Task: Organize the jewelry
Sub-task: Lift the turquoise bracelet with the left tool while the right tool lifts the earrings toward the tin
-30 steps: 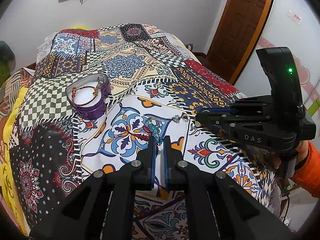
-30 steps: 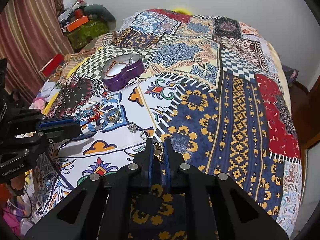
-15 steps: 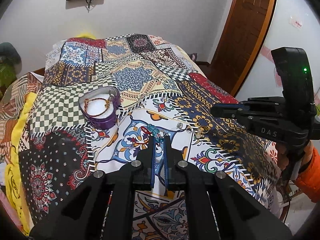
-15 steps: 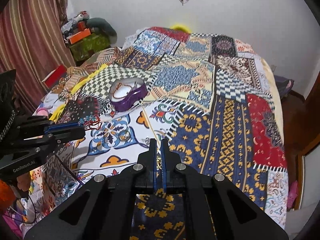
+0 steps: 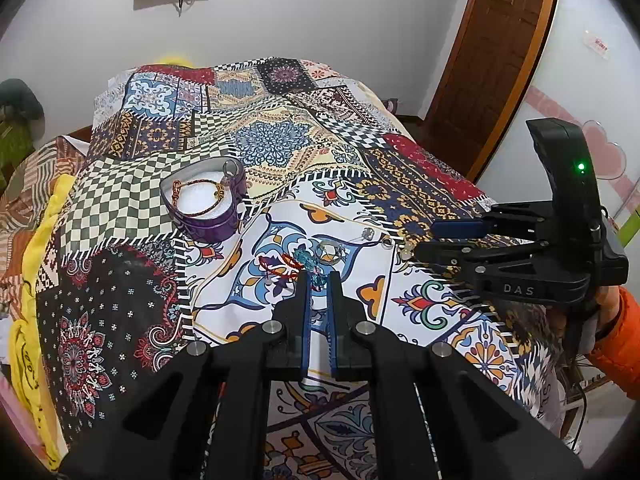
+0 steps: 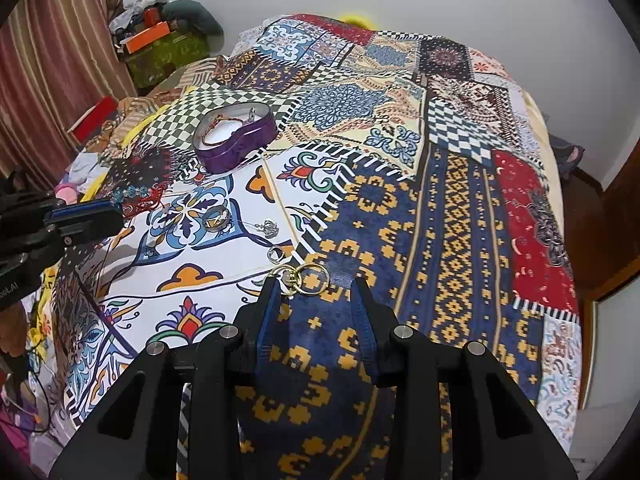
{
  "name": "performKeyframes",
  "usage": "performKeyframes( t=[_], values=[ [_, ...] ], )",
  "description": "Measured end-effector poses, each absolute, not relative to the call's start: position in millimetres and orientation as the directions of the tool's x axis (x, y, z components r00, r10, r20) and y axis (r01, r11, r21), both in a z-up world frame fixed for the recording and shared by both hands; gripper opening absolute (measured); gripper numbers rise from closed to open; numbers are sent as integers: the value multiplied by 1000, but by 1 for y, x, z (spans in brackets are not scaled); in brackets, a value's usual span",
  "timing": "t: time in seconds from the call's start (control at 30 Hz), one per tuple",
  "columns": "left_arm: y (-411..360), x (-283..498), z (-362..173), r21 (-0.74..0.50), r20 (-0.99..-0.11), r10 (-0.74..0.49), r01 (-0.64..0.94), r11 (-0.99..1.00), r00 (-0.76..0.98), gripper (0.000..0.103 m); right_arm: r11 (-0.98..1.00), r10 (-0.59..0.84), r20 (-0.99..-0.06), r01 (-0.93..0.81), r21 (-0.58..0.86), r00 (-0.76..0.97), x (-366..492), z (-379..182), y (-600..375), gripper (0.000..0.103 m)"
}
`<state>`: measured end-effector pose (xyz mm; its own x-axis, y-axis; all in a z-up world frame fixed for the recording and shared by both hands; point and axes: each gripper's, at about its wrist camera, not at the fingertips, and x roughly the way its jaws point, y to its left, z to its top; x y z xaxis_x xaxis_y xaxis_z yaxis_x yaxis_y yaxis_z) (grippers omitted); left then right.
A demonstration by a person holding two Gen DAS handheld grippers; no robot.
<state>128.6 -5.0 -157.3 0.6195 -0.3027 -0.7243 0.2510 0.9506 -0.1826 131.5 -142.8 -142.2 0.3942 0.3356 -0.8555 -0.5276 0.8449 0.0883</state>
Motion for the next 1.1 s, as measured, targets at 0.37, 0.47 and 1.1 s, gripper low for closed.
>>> performKeyframes(
  t=[0.37, 0.47, 1.1],
  values=[
    [-7, 136, -169, -186, -743, -302, 249, 951, 598, 5, 836, 346, -852, -542, 89, 393, 138, -147, -136, 22],
    [-6, 136, -168, -188, -741, -302, 247, 951, 600, 5, 835, 350, -851, -543, 93, 392, 138, -146, -136, 22],
    [25, 134, -131, -168, -675, -258, 197, 966, 691, 5, 820, 430, -765, -562, 109, 480, 141, -88, -116, 22]
  ],
)
